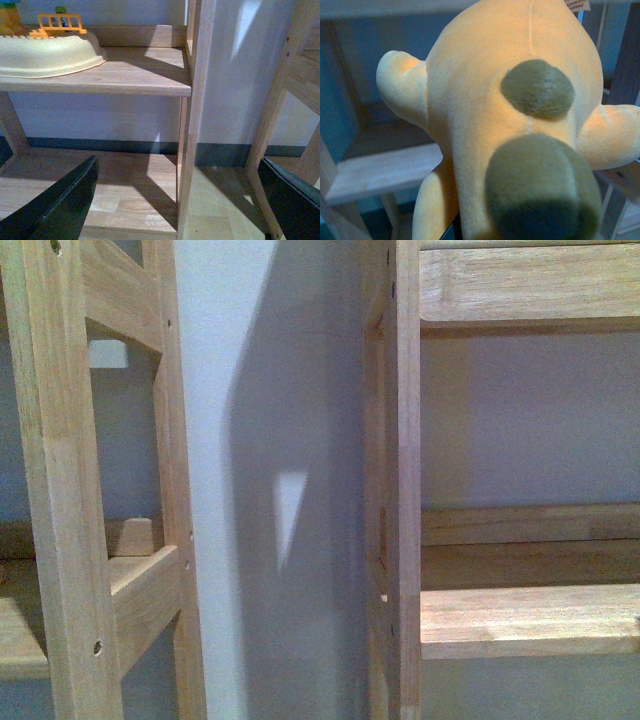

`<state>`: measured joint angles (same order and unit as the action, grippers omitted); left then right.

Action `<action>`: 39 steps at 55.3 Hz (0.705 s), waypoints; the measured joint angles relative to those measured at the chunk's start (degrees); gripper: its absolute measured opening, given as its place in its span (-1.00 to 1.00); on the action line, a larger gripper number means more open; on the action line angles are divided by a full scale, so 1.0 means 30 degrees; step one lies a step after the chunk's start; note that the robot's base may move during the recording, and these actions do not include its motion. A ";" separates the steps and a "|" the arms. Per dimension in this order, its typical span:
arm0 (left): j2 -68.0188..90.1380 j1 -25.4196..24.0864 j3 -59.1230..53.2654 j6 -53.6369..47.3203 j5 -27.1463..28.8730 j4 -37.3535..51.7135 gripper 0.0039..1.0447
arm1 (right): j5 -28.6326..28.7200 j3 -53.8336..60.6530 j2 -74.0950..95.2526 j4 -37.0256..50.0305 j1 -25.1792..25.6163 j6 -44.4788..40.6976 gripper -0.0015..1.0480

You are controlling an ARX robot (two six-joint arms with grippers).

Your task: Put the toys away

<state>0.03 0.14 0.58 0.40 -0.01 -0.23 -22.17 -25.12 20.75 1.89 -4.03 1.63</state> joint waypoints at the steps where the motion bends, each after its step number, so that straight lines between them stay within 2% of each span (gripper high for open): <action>1: 0.0000 0.0000 0.0000 0.0000 -0.0007 0.0000 0.88 | -0.0226 -0.0576 0.0277 0.0000 -0.0211 -0.0124 -0.87; 10: 0.0000 0.0000 0.0000 0.0000 0.0000 0.0000 0.88 | -0.1581 -0.4284 0.2157 0.0714 -0.2033 -0.1617 -0.87; 16: 0.0000 0.0000 0.0000 0.0000 0.0000 0.0000 0.88 | -0.1530 -0.6229 0.3279 0.1260 -0.2550 -0.2470 -0.87; 25: 0.0000 0.0000 0.0000 0.0000 0.0000 0.0000 0.88 | -0.0590 -0.9085 0.5391 0.1953 -0.2288 -0.2994 -0.87; 39: 0.0000 0.0000 0.0000 0.0000 0.0000 0.0000 0.88 | 0.2004 -1.3573 0.9624 0.2273 -0.0583 -0.2127 -0.87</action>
<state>0.03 0.14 0.58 0.40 -0.01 -0.23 -16.16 -65.84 49.63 8.71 -5.78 -4.75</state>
